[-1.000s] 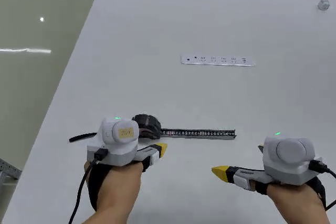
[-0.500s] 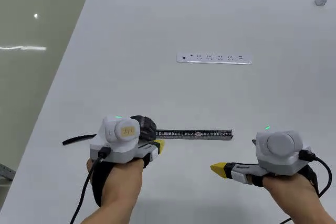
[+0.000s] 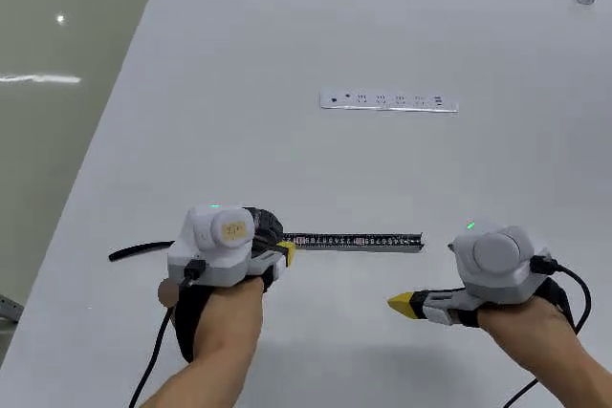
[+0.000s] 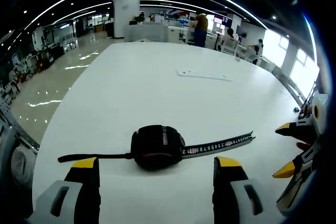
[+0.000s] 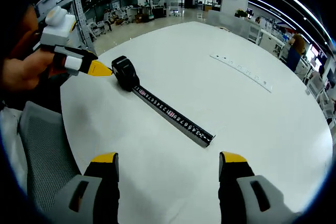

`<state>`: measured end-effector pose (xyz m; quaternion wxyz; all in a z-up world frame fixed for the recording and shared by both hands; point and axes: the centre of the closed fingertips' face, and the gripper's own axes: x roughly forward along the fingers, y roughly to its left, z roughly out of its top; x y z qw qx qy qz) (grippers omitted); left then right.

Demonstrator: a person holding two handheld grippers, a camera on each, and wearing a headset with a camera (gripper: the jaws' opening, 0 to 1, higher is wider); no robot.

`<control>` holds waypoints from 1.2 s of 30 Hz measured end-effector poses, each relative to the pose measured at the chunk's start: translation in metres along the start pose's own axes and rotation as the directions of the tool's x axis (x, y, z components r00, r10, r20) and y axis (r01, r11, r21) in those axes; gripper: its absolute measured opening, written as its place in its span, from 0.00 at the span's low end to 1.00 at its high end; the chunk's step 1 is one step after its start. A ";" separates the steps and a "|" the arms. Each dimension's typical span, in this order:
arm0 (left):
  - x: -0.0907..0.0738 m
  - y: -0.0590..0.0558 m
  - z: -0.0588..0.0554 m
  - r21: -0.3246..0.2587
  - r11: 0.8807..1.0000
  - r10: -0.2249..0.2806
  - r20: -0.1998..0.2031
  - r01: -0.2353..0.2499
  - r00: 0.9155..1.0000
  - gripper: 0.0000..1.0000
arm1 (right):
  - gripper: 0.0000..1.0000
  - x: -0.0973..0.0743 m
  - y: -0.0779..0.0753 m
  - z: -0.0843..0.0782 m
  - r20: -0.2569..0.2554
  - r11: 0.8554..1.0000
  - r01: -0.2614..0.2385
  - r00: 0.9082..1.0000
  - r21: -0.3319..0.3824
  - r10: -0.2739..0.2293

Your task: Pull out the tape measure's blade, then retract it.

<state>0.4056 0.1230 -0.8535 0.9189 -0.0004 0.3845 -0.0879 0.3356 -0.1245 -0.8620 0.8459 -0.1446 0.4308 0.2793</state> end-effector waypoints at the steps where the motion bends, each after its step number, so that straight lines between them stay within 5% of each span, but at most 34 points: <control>1: 0.001 0.001 0.000 -0.005 1.000 0.003 -0.001 -0.003 1.000 0.86 | 0.80 0.001 -0.001 0.000 -0.003 1.000 -0.004 1.000 -0.010 0.004; 15: 0.020 0.003 -0.005 -0.032 0.999 0.025 -0.016 -0.026 1.000 0.84 | 0.72 0.019 -0.020 -0.001 -0.044 0.985 -0.066 0.997 -0.162 0.060; 36: 0.040 0.000 -0.008 -0.056 0.998 0.040 -0.036 -0.042 0.999 0.80 | 0.64 0.040 -0.037 -0.001 -0.118 0.935 -0.135 0.988 -0.327 0.101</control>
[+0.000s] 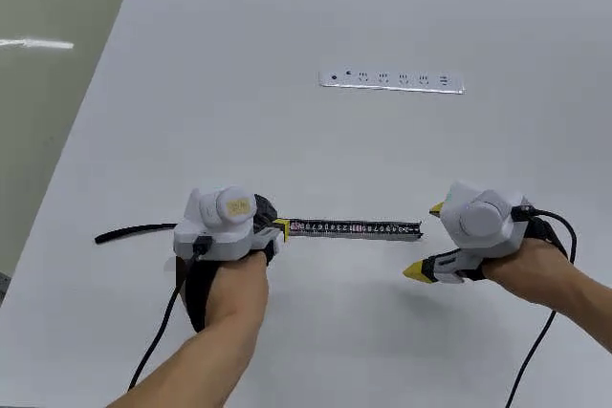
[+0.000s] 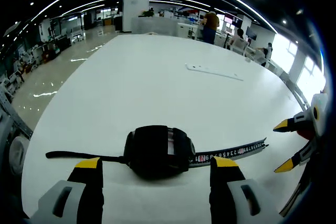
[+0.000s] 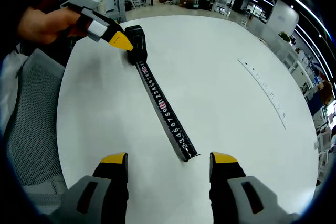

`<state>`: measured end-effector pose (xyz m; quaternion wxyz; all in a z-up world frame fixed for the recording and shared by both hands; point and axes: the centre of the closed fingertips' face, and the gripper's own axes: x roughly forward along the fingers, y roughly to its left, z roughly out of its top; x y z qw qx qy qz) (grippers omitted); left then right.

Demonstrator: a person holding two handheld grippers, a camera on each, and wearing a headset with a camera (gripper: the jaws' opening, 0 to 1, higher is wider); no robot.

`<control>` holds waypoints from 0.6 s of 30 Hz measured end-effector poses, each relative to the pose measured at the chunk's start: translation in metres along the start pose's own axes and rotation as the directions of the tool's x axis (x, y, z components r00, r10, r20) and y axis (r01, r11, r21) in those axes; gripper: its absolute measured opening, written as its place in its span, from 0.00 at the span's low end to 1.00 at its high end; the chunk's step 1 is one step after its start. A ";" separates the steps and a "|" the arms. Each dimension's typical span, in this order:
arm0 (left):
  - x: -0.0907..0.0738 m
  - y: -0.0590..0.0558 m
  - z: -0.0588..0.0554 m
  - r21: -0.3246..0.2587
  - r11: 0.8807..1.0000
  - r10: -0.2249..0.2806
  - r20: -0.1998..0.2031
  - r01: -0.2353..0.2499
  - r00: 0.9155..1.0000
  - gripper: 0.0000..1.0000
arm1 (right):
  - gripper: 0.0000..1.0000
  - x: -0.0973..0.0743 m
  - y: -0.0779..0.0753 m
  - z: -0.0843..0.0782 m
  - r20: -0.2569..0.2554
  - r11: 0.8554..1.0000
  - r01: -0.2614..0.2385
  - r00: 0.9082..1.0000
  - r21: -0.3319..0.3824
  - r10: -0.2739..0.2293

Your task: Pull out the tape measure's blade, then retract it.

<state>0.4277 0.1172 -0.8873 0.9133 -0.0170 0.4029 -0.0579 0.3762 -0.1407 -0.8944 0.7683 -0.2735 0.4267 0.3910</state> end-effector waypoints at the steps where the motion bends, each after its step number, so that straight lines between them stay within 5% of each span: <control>1: 0.000 0.000 0.000 0.000 1.000 0.000 0.000 0.000 1.000 0.80 | 0.64 0.000 0.000 0.000 0.000 1.000 0.000 1.000 -0.001 0.000; 18: 0.014 0.006 -0.003 -0.050 0.999 0.013 -0.020 -0.014 1.000 0.77 | 0.57 0.019 -0.015 -0.009 -0.059 0.985 -0.075 0.996 -0.156 0.067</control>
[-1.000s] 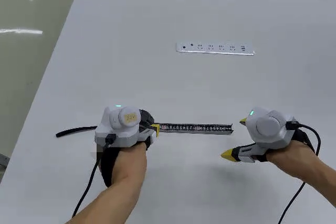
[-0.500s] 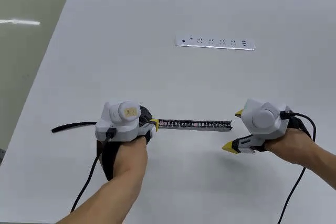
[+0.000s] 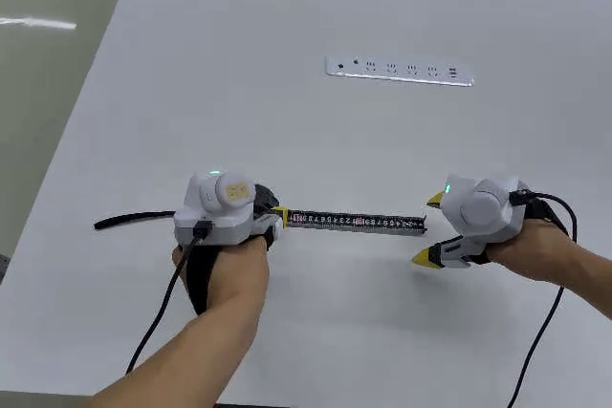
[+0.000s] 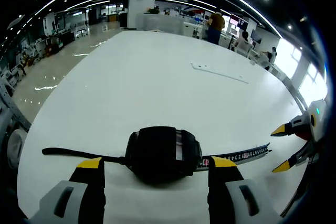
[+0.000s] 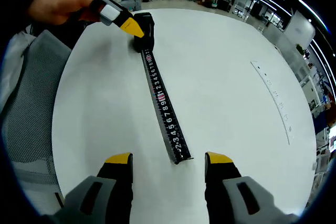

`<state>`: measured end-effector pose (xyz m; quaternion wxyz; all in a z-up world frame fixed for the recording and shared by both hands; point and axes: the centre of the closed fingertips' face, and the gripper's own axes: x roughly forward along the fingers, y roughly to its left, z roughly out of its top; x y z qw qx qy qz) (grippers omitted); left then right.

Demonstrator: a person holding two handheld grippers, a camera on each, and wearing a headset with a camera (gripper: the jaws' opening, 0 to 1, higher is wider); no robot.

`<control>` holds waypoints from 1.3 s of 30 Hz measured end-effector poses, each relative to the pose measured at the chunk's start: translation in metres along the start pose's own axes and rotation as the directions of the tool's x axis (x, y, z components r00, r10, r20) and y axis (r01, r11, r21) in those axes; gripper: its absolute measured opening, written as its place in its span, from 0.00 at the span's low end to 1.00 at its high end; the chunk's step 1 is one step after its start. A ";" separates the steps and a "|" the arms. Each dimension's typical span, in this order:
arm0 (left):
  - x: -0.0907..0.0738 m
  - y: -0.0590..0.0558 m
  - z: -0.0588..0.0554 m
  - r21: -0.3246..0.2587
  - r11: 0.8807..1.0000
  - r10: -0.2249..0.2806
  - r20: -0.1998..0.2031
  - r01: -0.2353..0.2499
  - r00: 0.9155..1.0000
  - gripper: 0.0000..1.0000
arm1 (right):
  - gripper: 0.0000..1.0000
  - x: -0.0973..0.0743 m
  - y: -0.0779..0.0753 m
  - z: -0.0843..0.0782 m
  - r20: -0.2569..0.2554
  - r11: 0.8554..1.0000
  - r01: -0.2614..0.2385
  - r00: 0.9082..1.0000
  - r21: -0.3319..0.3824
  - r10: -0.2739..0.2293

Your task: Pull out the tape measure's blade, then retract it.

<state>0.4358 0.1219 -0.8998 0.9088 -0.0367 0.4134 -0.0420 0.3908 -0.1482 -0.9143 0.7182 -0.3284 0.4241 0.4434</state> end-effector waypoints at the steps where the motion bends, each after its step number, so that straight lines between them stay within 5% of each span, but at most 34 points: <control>1: 0.001 0.000 0.000 -0.001 1.000 0.000 -0.001 0.000 1.000 0.77 | 0.56 0.001 0.000 0.000 0.003 1.000 -0.009 1.000 -0.010 0.009; 39: 0.016 -0.004 0.001 -0.015 1.000 -0.014 -0.013 0.014 1.000 0.71 | 0.38 0.023 -0.010 -0.011 -0.062 0.977 -0.129 0.991 -0.170 0.120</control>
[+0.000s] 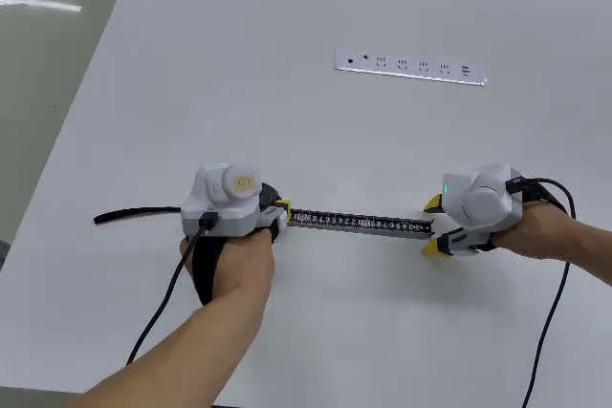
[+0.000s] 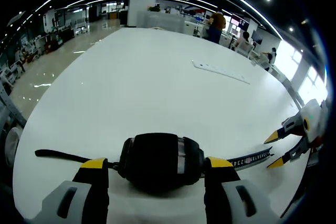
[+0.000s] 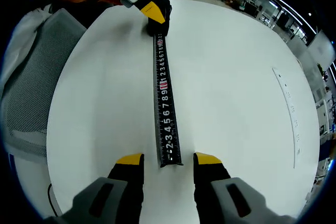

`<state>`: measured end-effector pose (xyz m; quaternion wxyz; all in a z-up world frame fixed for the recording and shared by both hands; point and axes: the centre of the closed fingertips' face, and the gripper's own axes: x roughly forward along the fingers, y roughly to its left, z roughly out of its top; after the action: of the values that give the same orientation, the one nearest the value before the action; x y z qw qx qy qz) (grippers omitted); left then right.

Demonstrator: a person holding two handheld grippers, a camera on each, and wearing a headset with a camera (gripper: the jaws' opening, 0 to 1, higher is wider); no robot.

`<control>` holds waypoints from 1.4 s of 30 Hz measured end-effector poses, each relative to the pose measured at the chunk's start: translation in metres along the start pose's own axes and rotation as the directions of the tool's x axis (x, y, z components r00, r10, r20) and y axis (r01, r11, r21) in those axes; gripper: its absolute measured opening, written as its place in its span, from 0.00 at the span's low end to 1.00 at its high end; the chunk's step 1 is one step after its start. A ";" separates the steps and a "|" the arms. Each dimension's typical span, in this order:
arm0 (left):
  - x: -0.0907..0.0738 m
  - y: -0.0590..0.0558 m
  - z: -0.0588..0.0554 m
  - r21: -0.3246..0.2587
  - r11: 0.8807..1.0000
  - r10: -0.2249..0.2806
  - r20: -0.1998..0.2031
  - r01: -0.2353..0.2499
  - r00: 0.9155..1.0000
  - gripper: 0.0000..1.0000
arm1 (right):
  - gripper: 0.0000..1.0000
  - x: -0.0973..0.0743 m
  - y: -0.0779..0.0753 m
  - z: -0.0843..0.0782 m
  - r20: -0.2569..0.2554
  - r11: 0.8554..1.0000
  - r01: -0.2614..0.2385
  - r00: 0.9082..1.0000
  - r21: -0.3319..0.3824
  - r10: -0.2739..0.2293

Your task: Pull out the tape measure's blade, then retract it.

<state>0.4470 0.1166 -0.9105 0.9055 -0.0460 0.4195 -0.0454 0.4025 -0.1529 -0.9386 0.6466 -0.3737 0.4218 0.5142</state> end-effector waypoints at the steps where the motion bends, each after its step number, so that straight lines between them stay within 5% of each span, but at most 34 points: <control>1: 0.000 0.000 0.000 0.000 1.000 -0.001 0.000 0.001 1.000 0.71 | 0.38 0.000 0.000 0.000 -0.002 1.000 0.000 1.000 0.001 0.000; 15: 0.000 -0.001 0.000 -0.002 1.000 -0.008 0.000 0.008 1.000 0.70 | 0.25 0.001 0.004 -0.001 -0.013 0.998 -0.053 0.999 -0.031 0.053; 42: 0.000 -0.002 0.001 -0.013 1.000 -0.013 0.006 0.013 1.000 0.63 | 0.16 -0.001 0.002 0.001 -0.014 0.996 -0.084 0.996 -0.038 0.084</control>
<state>0.4473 0.1142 -0.9095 0.9060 -0.0547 0.4169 -0.0485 0.4004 -0.1514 -0.9376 0.6146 -0.3711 0.4313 0.5465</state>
